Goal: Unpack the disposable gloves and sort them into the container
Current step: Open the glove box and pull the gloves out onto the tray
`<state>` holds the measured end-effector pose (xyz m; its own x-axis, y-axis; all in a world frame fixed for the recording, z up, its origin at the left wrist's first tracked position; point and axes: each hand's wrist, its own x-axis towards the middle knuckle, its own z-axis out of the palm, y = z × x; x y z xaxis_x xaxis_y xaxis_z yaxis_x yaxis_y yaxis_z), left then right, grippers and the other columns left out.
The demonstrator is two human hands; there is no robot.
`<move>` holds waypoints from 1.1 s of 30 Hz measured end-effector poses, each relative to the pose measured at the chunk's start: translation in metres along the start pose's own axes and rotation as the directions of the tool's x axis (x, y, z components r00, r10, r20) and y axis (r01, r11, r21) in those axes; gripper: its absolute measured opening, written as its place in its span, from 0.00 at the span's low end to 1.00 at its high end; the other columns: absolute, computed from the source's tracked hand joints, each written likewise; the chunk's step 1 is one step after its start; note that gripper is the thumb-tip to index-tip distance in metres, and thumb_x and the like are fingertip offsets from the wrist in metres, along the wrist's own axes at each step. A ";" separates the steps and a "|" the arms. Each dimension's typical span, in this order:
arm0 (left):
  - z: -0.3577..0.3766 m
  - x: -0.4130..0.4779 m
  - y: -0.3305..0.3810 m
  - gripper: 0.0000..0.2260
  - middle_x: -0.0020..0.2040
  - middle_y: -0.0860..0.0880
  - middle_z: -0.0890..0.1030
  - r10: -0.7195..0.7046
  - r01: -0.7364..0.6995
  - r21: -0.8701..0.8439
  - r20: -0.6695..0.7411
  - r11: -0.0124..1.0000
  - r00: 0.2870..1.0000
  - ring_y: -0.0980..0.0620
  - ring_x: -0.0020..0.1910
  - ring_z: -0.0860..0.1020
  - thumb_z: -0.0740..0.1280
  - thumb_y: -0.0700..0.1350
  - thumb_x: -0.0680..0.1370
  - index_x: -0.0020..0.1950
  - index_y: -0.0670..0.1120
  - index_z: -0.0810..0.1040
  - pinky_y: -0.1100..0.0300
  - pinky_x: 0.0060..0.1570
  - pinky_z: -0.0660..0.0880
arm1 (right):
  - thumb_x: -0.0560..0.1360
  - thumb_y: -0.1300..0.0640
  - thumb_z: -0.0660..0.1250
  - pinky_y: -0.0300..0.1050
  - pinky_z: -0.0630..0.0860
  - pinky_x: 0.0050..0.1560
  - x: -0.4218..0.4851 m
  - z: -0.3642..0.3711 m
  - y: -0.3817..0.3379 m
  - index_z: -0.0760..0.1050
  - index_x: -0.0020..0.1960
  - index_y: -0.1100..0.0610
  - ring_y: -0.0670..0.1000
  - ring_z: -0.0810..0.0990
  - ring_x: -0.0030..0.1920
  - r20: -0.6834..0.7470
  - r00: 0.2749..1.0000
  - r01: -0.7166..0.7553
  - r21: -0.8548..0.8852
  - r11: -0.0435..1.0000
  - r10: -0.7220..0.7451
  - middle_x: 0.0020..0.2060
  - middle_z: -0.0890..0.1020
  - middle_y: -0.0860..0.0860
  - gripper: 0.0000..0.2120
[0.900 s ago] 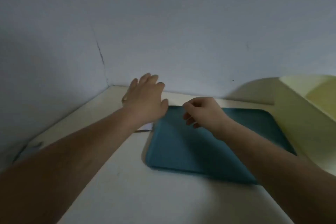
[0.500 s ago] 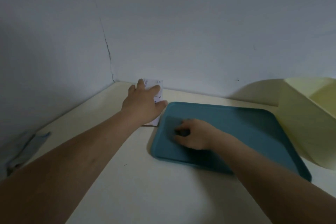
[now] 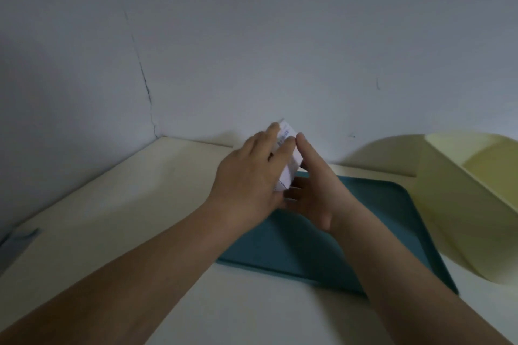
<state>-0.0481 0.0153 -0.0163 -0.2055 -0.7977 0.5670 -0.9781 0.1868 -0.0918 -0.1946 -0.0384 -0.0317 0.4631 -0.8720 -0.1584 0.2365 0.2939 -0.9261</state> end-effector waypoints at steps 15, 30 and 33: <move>0.056 0.005 0.000 0.05 0.54 0.66 0.78 -0.502 0.522 -0.823 0.362 0.224 0.785 0.71 0.53 0.77 0.66 0.62 0.82 0.56 0.66 0.74 0.66 0.54 0.73 | 0.77 0.45 0.70 0.62 0.76 0.68 0.023 -0.055 -0.008 0.78 0.68 0.53 0.58 0.86 0.59 -0.083 0.994 0.066 -0.060 0.996 -0.071 0.57 0.87 0.54 0.22; 0.054 0.017 -0.005 0.28 0.58 0.50 0.87 -0.294 0.508 -0.830 0.556 -0.230 0.777 0.49 0.58 0.85 0.76 0.59 0.72 0.68 0.48 0.79 0.51 0.61 0.79 | 0.77 0.52 0.66 0.60 0.77 0.65 0.009 -0.076 -0.022 0.71 0.74 0.60 0.64 0.80 0.66 0.109 0.987 0.118 0.027 0.993 -0.121 0.66 0.81 0.61 0.27; 0.052 0.017 0.002 0.28 0.59 0.52 0.86 -0.372 0.450 -0.889 0.449 -0.090 0.812 0.52 0.57 0.86 0.81 0.52 0.71 0.68 0.51 0.77 0.55 0.54 0.83 | 0.80 0.49 0.68 0.56 0.81 0.60 0.009 -0.077 -0.022 0.73 0.72 0.60 0.64 0.82 0.64 0.121 0.987 0.120 -0.072 0.990 -0.110 0.64 0.82 0.61 0.24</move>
<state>-0.0549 -0.0280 -0.0487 0.1826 -0.9749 0.1274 0.0244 0.1341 0.9907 -0.2612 -0.0833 -0.0389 0.5340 -0.8454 -0.0127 0.2278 0.1584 -0.9607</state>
